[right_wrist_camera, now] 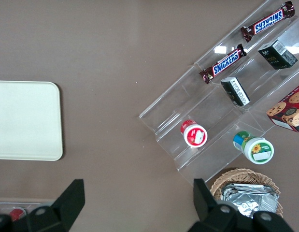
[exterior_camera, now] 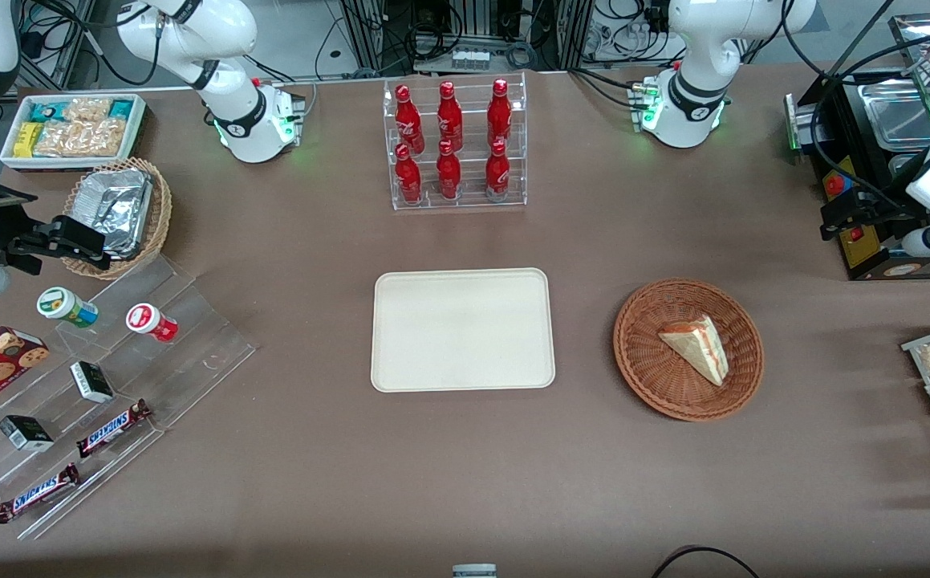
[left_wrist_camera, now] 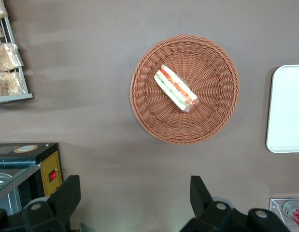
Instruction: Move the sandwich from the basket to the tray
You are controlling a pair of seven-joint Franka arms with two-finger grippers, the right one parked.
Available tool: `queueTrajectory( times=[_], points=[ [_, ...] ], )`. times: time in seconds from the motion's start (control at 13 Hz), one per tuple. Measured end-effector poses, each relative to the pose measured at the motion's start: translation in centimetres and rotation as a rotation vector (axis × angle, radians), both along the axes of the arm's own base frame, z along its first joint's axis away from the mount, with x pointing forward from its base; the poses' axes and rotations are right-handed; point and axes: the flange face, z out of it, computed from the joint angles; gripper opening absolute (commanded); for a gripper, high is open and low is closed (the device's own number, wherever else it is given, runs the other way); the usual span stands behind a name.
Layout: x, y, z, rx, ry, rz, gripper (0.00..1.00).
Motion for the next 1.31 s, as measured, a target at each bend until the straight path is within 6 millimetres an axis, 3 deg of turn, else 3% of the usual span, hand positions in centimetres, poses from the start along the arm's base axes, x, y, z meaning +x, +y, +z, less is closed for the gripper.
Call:
queueTrajectory(
  times=[0.31,0.46,1.0,1.31],
  points=[
    [0.6,0.0,-0.9,0.001,0.021,-0.001,1.0],
    [1.6,-0.2,-3.0,0.007,0.051,0.044,1.0],
    [7.6,-4.2,-15.1,0.061,0.048,0.437,1.0],
    [8.5,-5.5,-22.8,0.052,-0.046,0.65,1.0]
  ],
)
